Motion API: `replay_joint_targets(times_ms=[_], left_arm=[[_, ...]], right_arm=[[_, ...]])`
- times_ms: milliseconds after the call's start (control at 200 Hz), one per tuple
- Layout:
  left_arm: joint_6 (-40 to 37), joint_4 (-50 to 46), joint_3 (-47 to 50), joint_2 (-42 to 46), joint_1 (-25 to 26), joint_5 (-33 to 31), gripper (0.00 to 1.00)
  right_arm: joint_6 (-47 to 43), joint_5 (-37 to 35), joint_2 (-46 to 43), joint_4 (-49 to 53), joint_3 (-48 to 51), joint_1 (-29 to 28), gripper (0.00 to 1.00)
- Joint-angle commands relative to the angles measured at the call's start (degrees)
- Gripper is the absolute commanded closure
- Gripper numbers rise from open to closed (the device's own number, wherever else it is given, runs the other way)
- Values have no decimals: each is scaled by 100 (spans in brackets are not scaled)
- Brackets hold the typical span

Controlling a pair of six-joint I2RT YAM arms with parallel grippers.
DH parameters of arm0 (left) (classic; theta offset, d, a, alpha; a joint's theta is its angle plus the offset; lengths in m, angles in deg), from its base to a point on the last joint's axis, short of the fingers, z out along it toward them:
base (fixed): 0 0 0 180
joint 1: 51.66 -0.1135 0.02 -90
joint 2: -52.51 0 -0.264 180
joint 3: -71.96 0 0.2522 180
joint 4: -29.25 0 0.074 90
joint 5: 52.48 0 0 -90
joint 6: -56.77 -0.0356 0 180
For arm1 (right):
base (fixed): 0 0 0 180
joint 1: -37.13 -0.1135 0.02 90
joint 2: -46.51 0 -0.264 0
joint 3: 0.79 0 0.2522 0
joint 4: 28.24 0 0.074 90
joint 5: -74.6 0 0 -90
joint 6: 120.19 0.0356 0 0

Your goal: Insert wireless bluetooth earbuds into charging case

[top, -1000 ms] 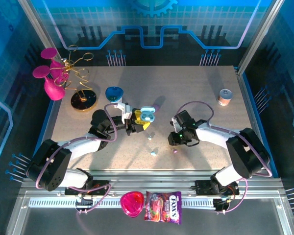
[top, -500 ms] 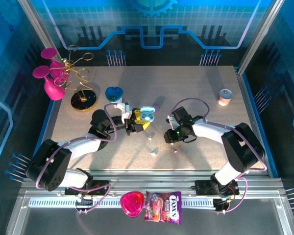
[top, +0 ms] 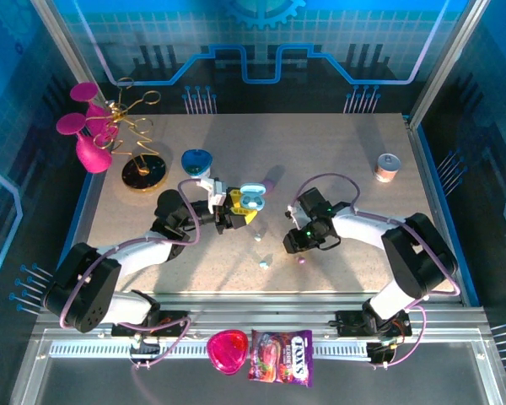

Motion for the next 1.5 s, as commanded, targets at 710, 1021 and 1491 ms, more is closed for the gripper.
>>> replay_joint_targets(times_ms=[710,1021,1491], left_arm=[[-151,52,88,149,-39,-41,62],[-163,51,85,158,-43,-49,62],[-243,65,67,58,-37,-152,62]], right_arm=[[169,579,154,-218,87,-124,69],[169,527,212,-202,112,-158,75],[169,-156,-501,114,78,-157,84]])
